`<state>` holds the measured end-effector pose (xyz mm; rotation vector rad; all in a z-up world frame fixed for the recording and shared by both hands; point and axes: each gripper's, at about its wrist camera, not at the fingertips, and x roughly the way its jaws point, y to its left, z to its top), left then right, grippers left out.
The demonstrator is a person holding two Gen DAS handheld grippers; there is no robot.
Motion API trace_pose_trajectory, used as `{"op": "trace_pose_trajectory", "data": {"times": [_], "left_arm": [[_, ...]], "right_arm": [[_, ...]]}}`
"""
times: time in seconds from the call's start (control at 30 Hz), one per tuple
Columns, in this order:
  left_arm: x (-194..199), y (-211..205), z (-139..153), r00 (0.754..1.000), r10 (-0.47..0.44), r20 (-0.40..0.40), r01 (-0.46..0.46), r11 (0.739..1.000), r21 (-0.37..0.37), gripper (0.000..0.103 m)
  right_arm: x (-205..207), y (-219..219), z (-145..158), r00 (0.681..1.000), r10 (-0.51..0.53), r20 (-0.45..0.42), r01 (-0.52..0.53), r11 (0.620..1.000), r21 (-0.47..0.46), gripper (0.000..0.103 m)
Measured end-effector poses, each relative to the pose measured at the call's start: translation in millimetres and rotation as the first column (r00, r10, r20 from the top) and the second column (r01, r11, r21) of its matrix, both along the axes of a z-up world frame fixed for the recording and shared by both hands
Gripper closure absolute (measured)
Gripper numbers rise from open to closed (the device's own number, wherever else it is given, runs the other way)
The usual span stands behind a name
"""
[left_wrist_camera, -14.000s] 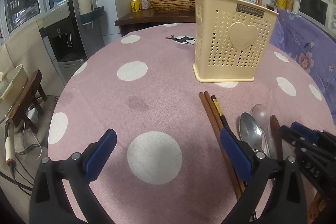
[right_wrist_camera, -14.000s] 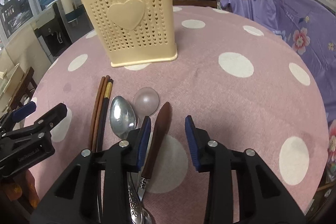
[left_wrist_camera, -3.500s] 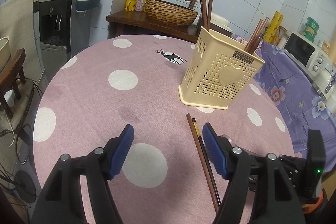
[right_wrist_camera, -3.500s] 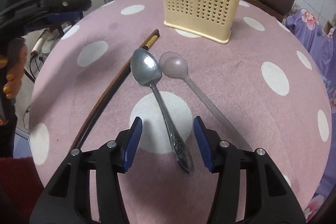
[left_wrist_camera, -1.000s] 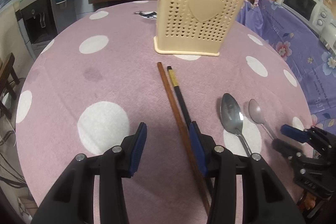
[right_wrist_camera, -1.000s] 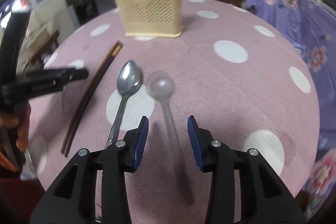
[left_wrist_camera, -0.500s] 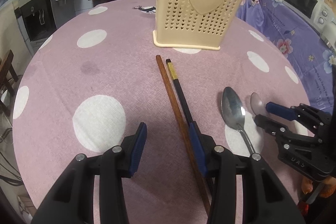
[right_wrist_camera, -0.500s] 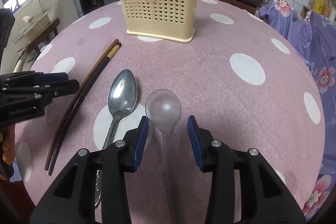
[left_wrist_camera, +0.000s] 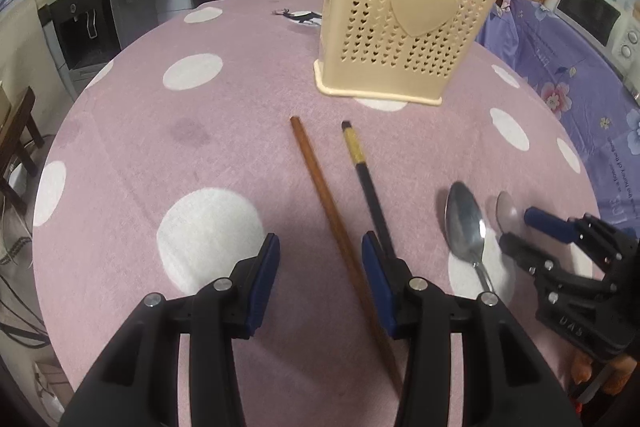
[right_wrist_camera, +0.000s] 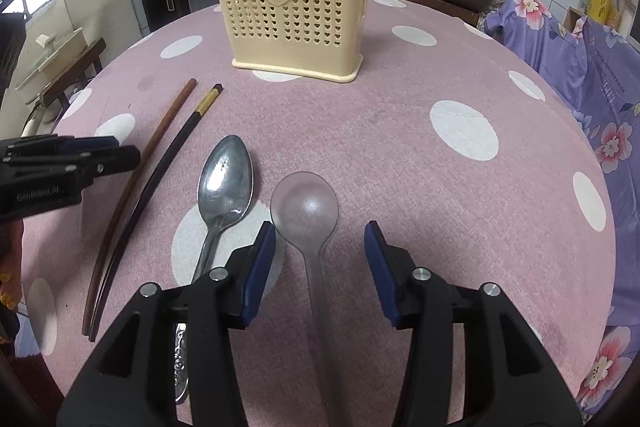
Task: Organize utensils
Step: 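Grasp the clear plastic spoon with the right tool while the left tool grasps a brown chopstick, then lift the plastic spoon and chopstick with both tools toward the holder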
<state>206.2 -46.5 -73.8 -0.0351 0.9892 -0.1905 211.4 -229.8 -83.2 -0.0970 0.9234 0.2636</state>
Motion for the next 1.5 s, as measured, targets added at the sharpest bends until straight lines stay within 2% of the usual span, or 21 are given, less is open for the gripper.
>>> {"op": "trace_pose_trajectory", "data": {"times": [0.1,0.4,0.53,0.67,0.93,1.07,1.2,1.37,1.5], "left_arm": [[16,-3,-4,1.0,0.011,-0.021,-0.012,1.0,-0.011,0.059],[36,-8,-6,0.997,0.071,0.021,-0.071,0.997,0.007,0.061],[43,-13,-7,0.996,0.078,0.042,-0.08,0.996,0.045,0.078],[49,-12,-8,0.995,0.081,0.05,-0.084,0.994,0.064,0.091],[52,-12,-7,0.996,0.075,0.052,-0.079,0.995,0.067,0.093],[55,-9,-5,0.994,0.082,0.07,-0.085,0.995,0.052,0.094],[54,-2,15,0.99,0.085,0.115,-0.087,0.996,0.011,0.095],[43,9,61,0.972,0.09,0.217,-0.082,0.996,-0.047,0.095],[34,18,95,0.949,0.099,0.3,-0.081,0.994,-0.072,0.095]], "right_arm": [[4,3,0,1.0,0.009,0.004,-0.009,1.0,0.002,0.056],[10,8,-1,1.0,0.021,0.016,-0.021,1.0,0.004,0.056],[8,10,0,0.999,0.029,0.02,-0.029,1.0,0.007,0.065],[8,11,0,0.999,0.029,0.026,-0.029,1.0,0.006,0.066],[9,10,1,0.999,0.022,0.029,-0.022,1.0,0.019,0.066],[8,0,11,0.999,-0.003,0.045,-0.001,0.996,0.093,0.066],[8,-17,32,0.998,-0.023,0.057,0.01,0.976,0.217,0.066],[4,-30,63,0.99,-0.072,0.12,0.036,0.96,0.277,0.066],[-2,-33,83,0.98,-0.094,0.174,0.043,0.96,0.277,0.066]]}}
